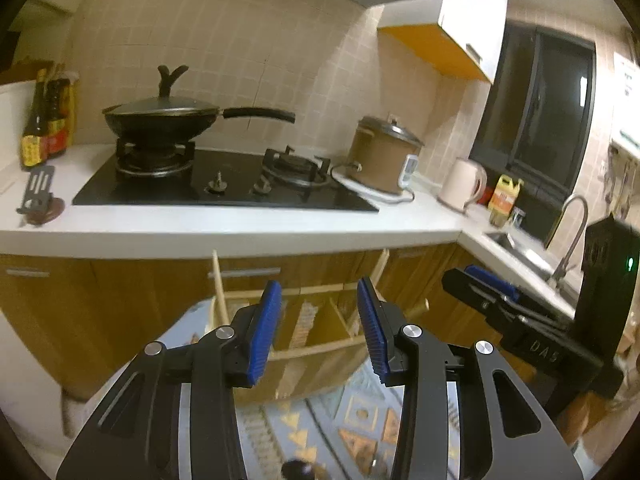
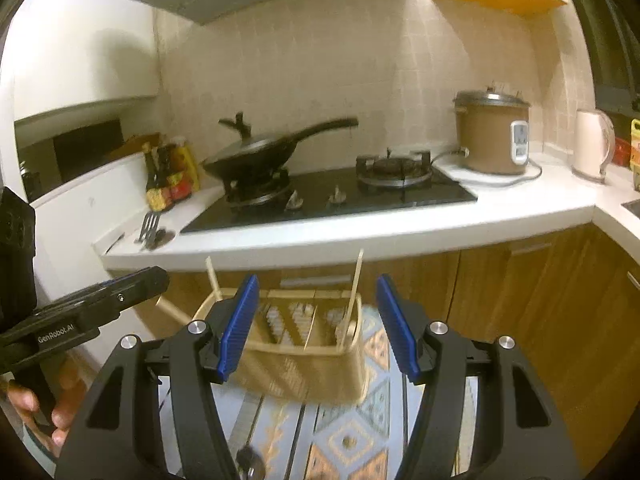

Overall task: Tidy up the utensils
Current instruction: 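Open both grippers to drop the spoons into the caddy, then grasp the black spoon with the left gripper while the right gripper grasps a clear spoon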

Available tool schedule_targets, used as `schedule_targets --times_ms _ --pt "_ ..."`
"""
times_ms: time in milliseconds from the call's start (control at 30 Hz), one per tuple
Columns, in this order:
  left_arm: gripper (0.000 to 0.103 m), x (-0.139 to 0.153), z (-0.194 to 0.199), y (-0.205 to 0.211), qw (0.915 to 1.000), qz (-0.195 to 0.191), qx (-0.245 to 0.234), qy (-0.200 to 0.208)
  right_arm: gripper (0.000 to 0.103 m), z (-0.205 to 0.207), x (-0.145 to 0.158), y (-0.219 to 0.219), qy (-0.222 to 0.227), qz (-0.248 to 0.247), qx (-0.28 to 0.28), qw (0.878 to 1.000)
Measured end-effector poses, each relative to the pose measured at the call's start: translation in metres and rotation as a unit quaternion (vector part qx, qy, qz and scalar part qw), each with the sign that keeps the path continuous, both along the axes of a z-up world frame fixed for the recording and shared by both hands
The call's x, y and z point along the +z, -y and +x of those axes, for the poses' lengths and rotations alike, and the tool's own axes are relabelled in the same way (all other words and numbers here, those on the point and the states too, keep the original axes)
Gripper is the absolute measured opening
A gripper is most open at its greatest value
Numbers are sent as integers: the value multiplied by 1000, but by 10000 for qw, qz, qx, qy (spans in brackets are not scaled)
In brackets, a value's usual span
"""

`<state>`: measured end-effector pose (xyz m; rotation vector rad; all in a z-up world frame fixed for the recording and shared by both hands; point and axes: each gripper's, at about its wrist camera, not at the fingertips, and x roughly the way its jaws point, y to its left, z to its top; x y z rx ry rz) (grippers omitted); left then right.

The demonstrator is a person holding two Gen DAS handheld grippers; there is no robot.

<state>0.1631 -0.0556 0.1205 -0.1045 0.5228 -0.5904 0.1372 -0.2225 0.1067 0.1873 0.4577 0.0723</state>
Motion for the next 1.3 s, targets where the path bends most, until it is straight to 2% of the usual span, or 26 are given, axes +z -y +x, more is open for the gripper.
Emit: schedule_targets --times_ms 200,433,567,700,800,1000,1300 --pt "39 -20 -21 -1 9983 460 -35 -342 57 -17 -24 -10 -760 -52 205 9969" --pt "39 -85 -31 -4 9879 876 -61 -1279 57 -30 -79 -17 -1678 -59 278 9854" --pt "39 -124 -30 -6 9787 944 -111 -1820 56 -42 -112 -12 -1909 227 171 9812" --pt "39 -150 -33 -6 9749 1088 22 -1941 46 -53 -140 -12 -2063 142 -107 9783" --pt "39 -162 -34 -3 9750 1046 6 -1961 39 -59 -161 -14 -2192 378 -13 9749" --pt "39 -177 -37 12 9732 1185 44 -1973 39 -68 -175 -21 -2235 432 -18 9737" --pt "37 -192 -32 27 9699 1399 225 -1982 39 -73 -176 -28 -2224 312 -4 9745"
